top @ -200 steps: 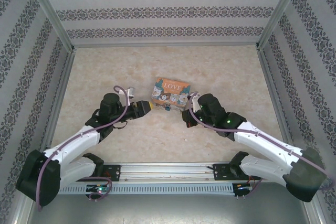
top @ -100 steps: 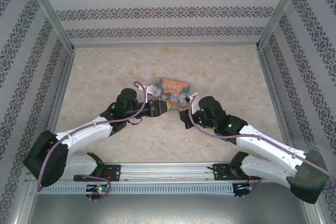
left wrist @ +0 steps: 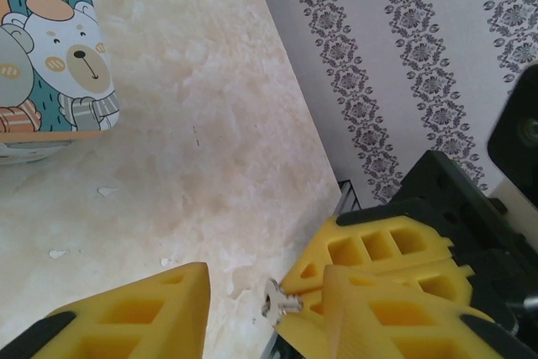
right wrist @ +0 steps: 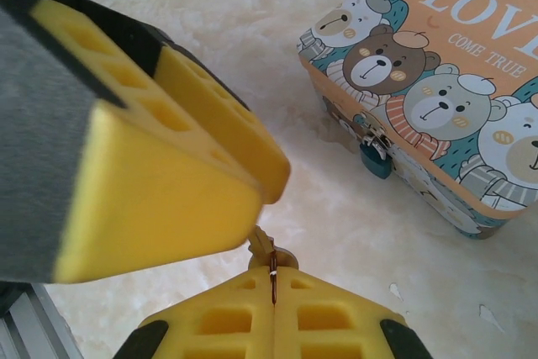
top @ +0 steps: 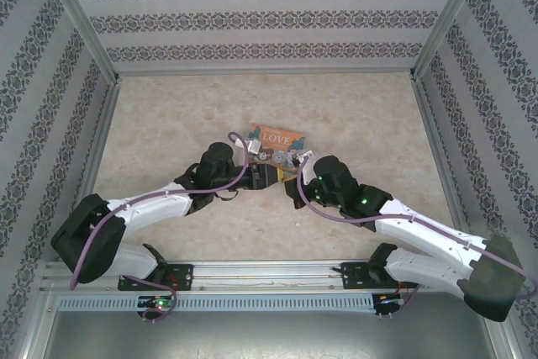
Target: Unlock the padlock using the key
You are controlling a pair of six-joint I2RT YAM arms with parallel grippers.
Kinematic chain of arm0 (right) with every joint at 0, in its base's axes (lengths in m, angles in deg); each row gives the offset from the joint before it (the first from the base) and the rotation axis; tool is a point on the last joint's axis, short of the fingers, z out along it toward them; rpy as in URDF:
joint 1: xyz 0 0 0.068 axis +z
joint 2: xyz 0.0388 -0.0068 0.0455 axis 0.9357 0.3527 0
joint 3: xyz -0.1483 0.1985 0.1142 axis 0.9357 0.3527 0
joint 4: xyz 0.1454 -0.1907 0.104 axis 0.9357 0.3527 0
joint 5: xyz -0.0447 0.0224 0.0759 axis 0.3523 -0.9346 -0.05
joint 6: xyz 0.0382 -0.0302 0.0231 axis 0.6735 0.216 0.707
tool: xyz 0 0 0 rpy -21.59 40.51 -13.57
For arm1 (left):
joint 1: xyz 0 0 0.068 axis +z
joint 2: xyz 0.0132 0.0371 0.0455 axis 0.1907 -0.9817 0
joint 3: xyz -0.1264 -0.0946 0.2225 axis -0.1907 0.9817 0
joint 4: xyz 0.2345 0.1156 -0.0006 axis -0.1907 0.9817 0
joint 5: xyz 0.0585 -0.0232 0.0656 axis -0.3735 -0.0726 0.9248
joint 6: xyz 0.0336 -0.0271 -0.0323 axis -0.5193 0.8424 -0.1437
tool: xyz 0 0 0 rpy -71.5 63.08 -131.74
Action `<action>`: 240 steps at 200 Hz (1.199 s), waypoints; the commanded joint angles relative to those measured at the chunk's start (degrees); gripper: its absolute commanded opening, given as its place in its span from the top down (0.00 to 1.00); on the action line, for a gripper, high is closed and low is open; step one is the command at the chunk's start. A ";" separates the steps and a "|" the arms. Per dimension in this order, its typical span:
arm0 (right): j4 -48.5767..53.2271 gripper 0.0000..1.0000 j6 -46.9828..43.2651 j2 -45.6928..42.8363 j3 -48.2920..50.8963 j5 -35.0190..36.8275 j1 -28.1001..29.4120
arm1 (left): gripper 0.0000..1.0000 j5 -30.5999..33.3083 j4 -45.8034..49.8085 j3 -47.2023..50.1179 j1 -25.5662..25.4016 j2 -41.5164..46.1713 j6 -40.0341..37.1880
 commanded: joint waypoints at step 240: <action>-17.94 0.32 7.50 -11.96 8.46 -31.12 -12.24 | 1.00 -4.56 9.09 -3.91 -0.03 12.20 -16.99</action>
